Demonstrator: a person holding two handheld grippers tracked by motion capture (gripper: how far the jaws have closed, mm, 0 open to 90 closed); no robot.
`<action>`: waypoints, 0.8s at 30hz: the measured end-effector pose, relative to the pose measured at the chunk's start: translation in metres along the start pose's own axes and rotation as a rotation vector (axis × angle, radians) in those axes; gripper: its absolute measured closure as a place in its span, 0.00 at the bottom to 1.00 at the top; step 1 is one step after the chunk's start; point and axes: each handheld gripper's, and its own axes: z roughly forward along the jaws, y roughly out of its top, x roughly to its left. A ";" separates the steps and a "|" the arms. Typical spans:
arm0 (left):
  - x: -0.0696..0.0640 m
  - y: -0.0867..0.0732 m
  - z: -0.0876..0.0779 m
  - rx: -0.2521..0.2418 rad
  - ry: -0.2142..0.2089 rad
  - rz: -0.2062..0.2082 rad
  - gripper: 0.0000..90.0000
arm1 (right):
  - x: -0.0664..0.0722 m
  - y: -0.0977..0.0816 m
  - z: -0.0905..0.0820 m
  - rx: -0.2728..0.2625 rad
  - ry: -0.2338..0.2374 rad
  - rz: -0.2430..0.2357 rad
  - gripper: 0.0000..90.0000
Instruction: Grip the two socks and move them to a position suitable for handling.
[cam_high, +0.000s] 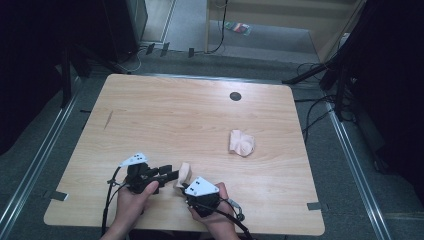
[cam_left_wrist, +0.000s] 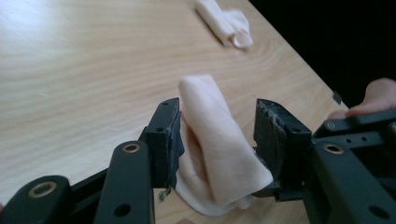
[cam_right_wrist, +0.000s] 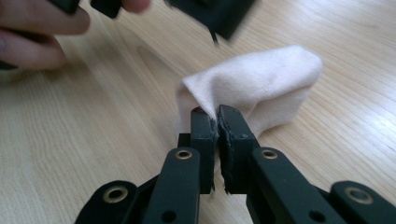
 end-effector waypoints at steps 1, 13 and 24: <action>0.000 -0.001 0.003 0.021 0.003 0.005 0.57 | 0.001 0.000 0.000 0.004 0.006 -0.002 0.91; 0.020 -0.006 0.003 0.122 0.133 -0.032 0.96 | -0.030 -0.001 -0.017 -0.063 0.089 0.225 0.71; 0.020 -0.010 0.003 0.120 0.140 -0.009 0.95 | -0.036 0.006 0.007 -0.029 0.165 0.453 0.83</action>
